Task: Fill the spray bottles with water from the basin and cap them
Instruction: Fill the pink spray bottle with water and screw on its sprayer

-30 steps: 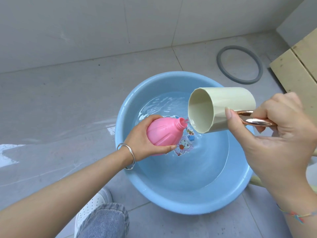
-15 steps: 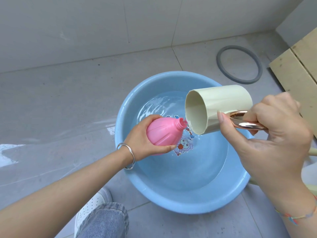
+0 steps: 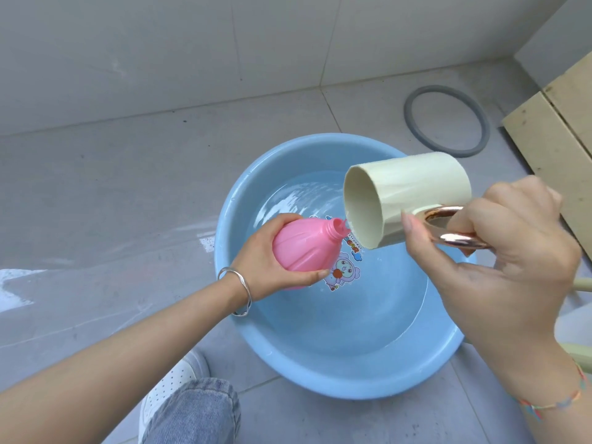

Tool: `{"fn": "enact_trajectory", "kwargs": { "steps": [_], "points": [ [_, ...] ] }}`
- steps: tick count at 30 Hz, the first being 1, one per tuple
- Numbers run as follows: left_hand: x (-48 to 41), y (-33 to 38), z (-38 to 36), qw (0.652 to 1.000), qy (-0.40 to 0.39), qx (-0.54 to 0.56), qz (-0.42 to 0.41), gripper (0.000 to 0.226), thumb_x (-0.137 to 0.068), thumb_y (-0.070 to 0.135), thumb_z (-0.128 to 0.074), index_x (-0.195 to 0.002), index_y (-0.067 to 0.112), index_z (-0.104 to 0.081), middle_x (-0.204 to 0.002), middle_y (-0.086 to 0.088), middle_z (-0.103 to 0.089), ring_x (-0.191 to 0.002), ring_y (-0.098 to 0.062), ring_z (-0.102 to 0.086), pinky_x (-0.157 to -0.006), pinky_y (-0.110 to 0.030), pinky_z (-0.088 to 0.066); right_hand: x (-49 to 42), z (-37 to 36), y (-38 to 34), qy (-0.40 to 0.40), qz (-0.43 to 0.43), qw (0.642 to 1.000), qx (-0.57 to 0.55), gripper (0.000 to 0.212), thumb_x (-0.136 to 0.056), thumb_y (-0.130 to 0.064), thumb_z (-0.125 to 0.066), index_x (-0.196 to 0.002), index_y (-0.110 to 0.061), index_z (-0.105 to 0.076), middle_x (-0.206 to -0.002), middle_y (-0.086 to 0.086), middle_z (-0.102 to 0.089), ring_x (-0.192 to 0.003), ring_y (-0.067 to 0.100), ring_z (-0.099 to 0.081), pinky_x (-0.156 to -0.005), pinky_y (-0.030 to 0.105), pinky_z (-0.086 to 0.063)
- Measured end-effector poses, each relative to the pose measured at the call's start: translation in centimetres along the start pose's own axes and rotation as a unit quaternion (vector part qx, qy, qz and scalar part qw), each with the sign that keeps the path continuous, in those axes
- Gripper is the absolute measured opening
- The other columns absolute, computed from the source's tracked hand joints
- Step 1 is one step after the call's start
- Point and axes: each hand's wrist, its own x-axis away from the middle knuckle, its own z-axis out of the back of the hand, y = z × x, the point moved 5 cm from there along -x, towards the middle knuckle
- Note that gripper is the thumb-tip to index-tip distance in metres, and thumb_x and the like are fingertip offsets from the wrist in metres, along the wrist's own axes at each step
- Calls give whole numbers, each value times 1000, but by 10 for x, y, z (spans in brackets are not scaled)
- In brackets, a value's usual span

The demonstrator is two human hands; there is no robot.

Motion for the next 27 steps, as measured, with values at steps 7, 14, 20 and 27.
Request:
{"fn": "enact_trajectory", "kwargs": {
  "steps": [7, 14, 20, 27],
  "points": [
    [7, 11, 8, 999, 18, 49, -13, 81, -45, 57, -84, -116, 36, -53, -110, 18, -62, -98, -2, -62, -78, -13, -48, 30, -3, 59, 167, -400, 847, -307, 52, -81, -35, -70, -59, -20, -26, -56, -2, -29, -60, 11, -28, -61, 21, -30],
    [4, 57, 22, 994, 38, 97, -37, 79, -46, 54, -84, -117, 36, -54, -110, 23, -63, -98, -2, -64, -77, -14, -50, 37, 10, 57, 182, -488, 736, -433, 41, -65, -49, -76, -57, -27, -42, -60, -5, -33, -71, 17, -33, -84, 32, -27],
    [11, 129, 35, 990, 32, 113, -78, 75, -46, 52, -82, -114, 35, -55, -101, 29, -65, -91, 5, -63, -72, -9, -48, 15, 56, 25, 235, -468, 721, -454, 42, -89, -28, -58, -52, -22, -39, -52, -7, -31, -59, 11, -28, -74, 26, -29],
    [38, 224, 38, 986, 15, 108, -128, 69, -45, 57, -77, -108, 43, -54, -105, 16, -64, -85, 8, -62, -67, -9, -49, -12, 165, 0, 300, -392, 744, -451, 35, -98, -22, -47, -64, -17, -42, -56, -9, -39, -57, 6, -34, -64, 16, -36]
  ]
}}
